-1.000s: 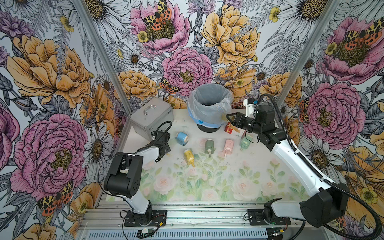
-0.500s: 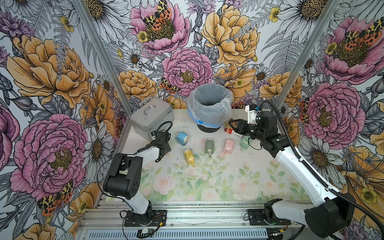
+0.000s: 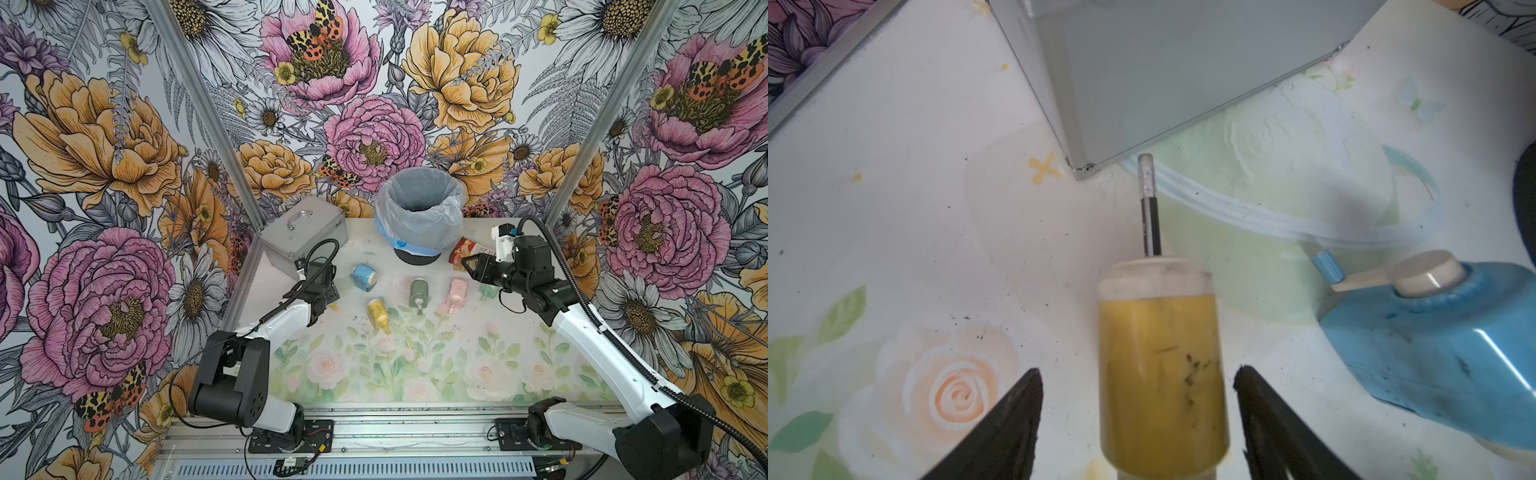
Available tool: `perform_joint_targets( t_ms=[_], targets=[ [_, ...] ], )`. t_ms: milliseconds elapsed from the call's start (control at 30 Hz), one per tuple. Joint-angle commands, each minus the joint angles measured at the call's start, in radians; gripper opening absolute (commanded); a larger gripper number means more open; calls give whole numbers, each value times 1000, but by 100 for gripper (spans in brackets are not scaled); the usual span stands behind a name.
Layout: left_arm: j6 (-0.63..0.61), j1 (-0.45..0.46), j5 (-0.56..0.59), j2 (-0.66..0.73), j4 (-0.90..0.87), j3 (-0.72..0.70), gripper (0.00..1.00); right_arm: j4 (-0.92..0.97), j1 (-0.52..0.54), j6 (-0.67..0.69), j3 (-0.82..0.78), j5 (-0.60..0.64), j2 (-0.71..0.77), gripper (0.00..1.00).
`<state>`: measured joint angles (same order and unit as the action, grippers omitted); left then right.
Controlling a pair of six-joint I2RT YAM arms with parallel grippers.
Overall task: Take out the pencil sharpener tray and clean the shavings
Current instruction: Place the pencil sharpener at the center of the board, then place the container at the center of the board.
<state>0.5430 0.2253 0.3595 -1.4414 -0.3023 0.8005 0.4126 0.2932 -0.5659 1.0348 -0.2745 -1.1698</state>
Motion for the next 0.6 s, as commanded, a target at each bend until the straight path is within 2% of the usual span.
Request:
perform_joint_targets(
  t_ms=[0, 167, 200, 567],
  targets=[
    [-19, 5, 42, 67, -19, -31, 78, 10, -3, 27, -32, 42, 37, 15],
    [-32, 7, 83, 183, -19, -87, 84, 26, 0, 35, -93, 107, 82, 15],
    [-39, 5, 85, 207, -21, -98, 98, 30, 1, 37, -106, 124, 94, 15],
    [-99, 72, 125, 487, -23, -166, 99, 39, 50, 36, -255, 317, 210, 14]
  ],
)
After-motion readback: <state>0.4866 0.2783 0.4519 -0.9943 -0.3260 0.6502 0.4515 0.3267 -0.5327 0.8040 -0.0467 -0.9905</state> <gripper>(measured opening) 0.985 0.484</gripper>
